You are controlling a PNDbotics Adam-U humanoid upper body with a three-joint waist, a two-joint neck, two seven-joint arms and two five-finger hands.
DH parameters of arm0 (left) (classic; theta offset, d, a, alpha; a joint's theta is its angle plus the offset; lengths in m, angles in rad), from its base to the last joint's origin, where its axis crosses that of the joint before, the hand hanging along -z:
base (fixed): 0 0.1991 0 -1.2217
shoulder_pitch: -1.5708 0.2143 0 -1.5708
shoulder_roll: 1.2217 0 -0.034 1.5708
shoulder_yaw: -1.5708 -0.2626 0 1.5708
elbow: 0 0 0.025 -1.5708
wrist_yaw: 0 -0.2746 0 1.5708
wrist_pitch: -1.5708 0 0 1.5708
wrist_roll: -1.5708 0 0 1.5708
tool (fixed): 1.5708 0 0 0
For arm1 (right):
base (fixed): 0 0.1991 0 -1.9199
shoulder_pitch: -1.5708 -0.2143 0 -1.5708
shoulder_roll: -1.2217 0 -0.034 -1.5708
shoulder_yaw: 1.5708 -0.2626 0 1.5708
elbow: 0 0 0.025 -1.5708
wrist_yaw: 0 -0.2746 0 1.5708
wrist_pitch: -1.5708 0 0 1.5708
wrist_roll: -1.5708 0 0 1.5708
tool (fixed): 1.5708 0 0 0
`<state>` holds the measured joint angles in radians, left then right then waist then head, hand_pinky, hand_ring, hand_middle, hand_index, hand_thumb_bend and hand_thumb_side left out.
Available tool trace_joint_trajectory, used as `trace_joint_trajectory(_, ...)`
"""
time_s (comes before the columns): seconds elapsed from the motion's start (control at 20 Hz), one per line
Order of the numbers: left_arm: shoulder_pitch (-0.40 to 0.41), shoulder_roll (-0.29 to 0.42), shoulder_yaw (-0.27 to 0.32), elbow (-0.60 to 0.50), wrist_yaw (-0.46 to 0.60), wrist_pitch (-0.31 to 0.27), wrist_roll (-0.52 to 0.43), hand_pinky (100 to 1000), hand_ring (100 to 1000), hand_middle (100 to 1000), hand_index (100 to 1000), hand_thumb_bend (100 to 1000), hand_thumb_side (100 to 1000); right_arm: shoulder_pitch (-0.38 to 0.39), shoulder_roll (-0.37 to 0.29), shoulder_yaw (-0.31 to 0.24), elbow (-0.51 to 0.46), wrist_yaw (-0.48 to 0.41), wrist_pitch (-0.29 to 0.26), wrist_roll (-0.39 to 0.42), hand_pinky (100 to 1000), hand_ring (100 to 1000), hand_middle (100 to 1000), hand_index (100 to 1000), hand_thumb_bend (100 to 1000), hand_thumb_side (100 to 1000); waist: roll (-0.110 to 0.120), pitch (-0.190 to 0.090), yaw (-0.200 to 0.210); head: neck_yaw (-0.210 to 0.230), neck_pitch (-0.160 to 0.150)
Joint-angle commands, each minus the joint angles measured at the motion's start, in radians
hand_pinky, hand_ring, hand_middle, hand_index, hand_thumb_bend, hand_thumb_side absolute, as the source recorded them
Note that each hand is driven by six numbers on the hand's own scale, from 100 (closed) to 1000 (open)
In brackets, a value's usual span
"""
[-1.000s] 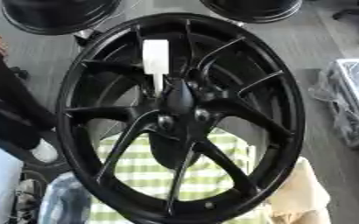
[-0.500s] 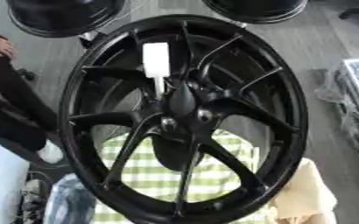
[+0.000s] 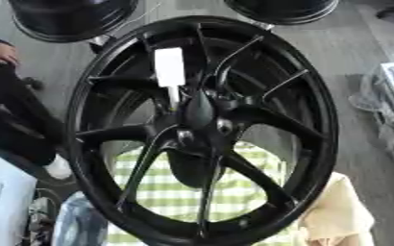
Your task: Pull the pin out of the wheel hub.
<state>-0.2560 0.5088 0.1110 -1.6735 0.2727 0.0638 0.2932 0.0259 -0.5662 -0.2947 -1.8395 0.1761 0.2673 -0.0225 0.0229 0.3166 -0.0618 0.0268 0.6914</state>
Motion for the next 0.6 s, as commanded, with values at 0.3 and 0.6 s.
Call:
trace_joint_trajectory(0.3,-0.013,0.017,0.005,-0.018,0.004,0.001,-0.006,760,768,704,732,100,853,-0.039,-0.031,-0.008,-0.037,-0.084,0.023,-0.071,865,869,810,955,100,419,0.0,-0.017,-0.001,0.01,-0.008)
trace_joint_trajectory(0.6,-0.03,0.007,-0.002,-0.024,0.001,0.0,-0.013,760,769,704,732,100,844,-0.098,-0.036,0.03,-0.098,-0.333,-0.049,-0.273,843,810,743,874,100,723,0.006,-0.02,-0.003,0.007,-0.002)
